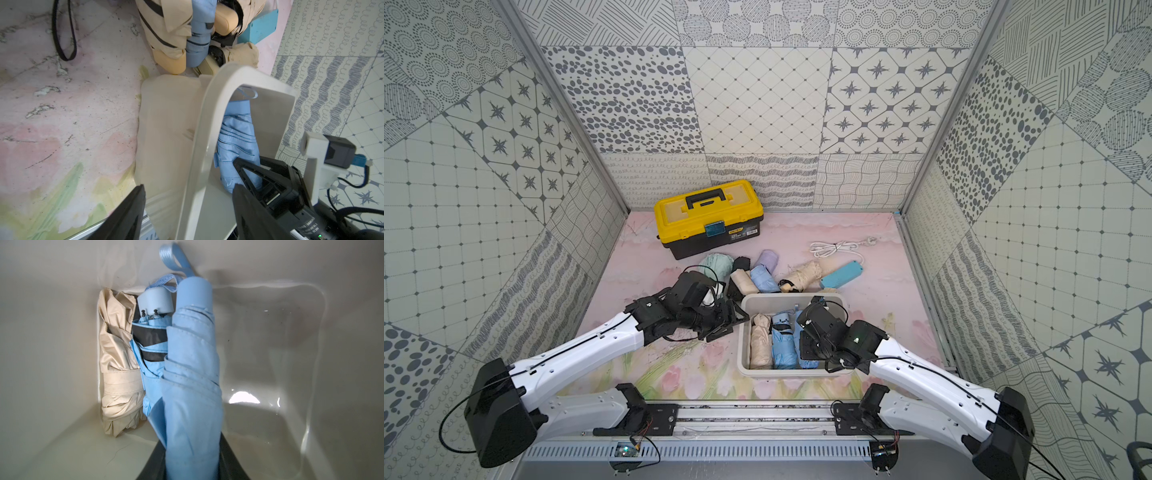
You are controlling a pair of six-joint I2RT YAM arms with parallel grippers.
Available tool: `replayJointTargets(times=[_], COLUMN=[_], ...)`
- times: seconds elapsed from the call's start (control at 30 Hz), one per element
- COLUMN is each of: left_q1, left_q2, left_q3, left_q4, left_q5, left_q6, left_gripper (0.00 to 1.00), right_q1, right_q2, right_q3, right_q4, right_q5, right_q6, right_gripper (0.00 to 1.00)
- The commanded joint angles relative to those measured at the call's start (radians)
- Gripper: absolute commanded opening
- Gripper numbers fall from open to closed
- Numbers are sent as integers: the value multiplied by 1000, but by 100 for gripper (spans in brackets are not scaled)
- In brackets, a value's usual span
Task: Put the umbrella into the storage box
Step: Place the umbrella in the storage box.
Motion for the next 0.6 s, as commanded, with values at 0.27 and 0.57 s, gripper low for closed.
replayJointTargets(times=[0.27,0.57], left_q1=[-27,-30], left_q2=[18,5], left_q3=[-59,-39], left_q4=[148,98], left_q5=[27,0], left_q6=[-124,-142], left_gripper=[54,48], right_q1=[5,5], right_q2=[31,91], right_q3=[-134,-181], right_q4=[315,390], right_q5=[40,72], right_q6=[30,55], right_gripper=[30,66])
